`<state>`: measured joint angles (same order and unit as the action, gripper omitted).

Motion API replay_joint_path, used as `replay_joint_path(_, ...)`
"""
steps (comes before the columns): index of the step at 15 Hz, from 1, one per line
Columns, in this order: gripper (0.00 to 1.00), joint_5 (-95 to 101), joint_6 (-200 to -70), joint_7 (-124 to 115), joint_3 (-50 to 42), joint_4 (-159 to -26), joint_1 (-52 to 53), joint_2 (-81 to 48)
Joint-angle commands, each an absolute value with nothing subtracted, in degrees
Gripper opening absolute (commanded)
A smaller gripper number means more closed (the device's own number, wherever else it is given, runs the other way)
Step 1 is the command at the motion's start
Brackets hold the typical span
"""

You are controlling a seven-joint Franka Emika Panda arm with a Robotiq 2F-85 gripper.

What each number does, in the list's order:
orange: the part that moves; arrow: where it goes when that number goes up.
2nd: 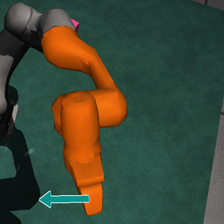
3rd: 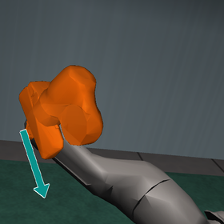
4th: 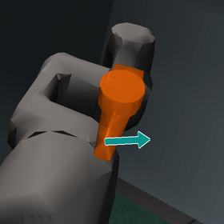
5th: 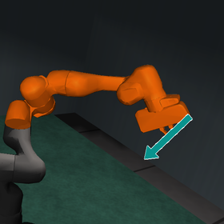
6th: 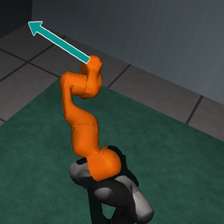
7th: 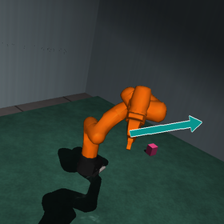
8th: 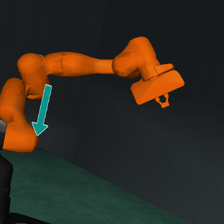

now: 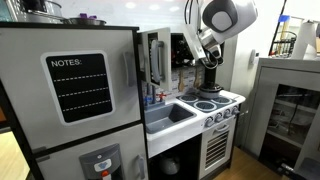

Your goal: Take the orange bowl from the cupboard and put it on the stove

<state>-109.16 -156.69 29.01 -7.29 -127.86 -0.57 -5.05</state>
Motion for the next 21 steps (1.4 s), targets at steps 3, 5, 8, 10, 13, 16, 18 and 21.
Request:
replay_joint_path(3,0.02,-110.59,-156.63,30.66,-7.34,-133.08,-0.59,-1.37)
replay_joint_path(5,0.02,-111.76,-156.76,31.80,-7.42,-135.43,-0.66,0.94)
replay_joint_path(8,0.02,-114.67,-156.86,34.74,-7.48,-139.45,-0.78,5.76)
replay_joint_path(10,0.02,-116.79,-156.98,37.19,-7.37,-142.50,-0.79,8.96)
replay_joint_path(13,0.02,-119.62,-157.14,40.33,-7.36,-146.98,-1.06,13.83)
replay_joint_path(16,0.02,-121.08,-157.04,42.38,-7.48,-151.01,-1.37,17.48)
replay_joint_path(18,0.02,-120.65,-157.44,42.83,-7.54,-153.28,-1.60,19.27)
replay_joint_path(21,0.02,-117.65,-158.57,43.35,-7.28,-155.18,-1.67,19.92)
